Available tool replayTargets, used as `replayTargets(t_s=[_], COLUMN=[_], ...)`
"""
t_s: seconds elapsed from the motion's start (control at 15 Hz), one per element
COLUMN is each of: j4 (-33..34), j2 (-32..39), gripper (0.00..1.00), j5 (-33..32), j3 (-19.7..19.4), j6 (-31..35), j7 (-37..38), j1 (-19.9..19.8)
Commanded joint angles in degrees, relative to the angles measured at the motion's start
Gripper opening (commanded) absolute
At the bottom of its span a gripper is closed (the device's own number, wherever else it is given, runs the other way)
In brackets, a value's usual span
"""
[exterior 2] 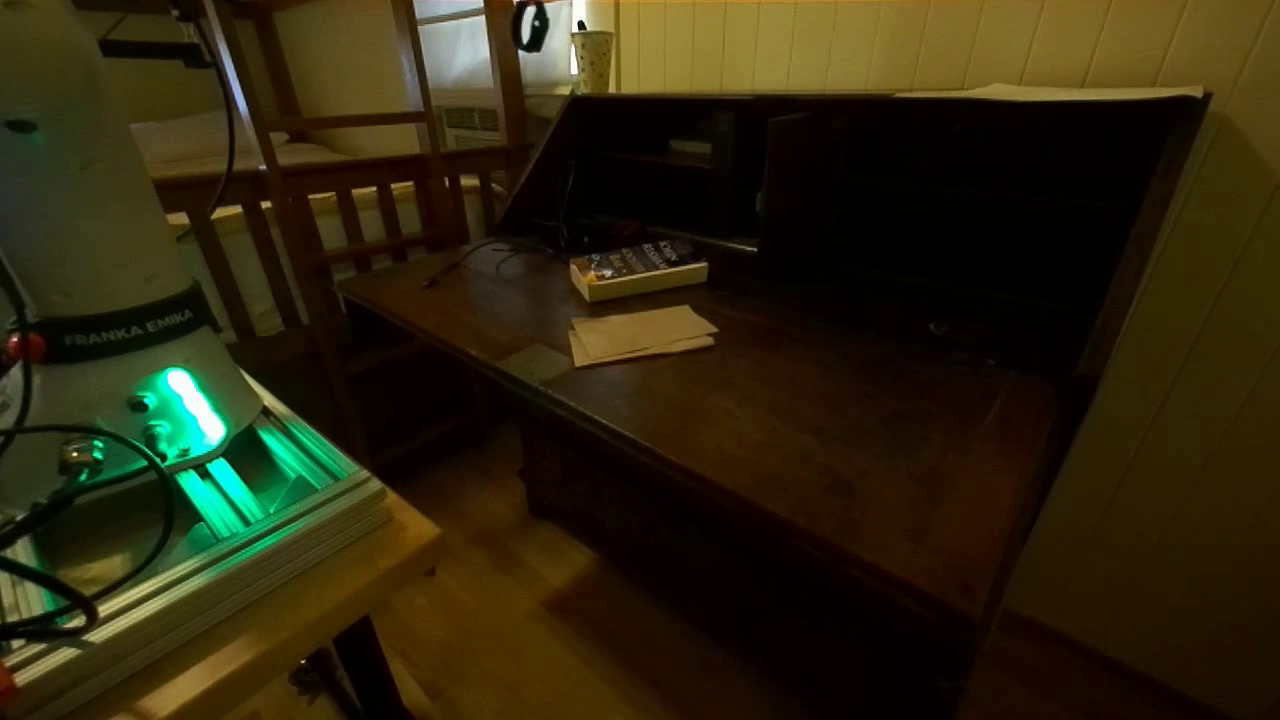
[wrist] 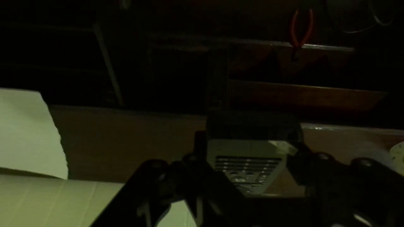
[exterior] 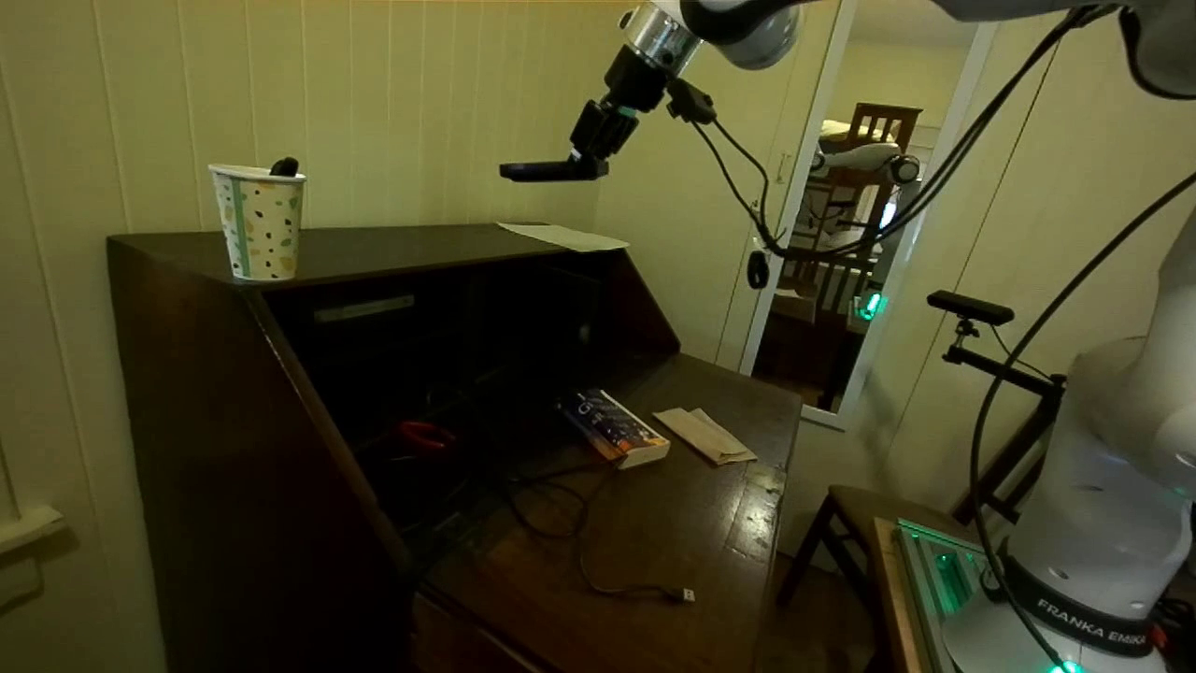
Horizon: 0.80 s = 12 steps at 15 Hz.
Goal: Put the remote control on the middle shelf of the cabinet.
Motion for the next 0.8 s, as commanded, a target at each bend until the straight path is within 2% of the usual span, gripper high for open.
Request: replayTargets(t_s=[0.0,0.13,0.33,0.6,0.73], j4=[-14.28,-20.79,-30.61,-44.41,-47.69], j2=[-11.55,-16.01,-21.24,-24.37,-21.09], gripper=[0.36,0.36,0.36,0.36,0.36], j5=[-5.91,-6.48,-4.85,-8.13,-8.15], j3=[0.13,0.82,0.73,0.96,0.68], j6=[-0.19,0.68,5.52,21.91,30.74], j7=[15.66,21.51,23.15,22.42,21.89], j1=[1.12,0.78,0.56,-2.07,-3.57])
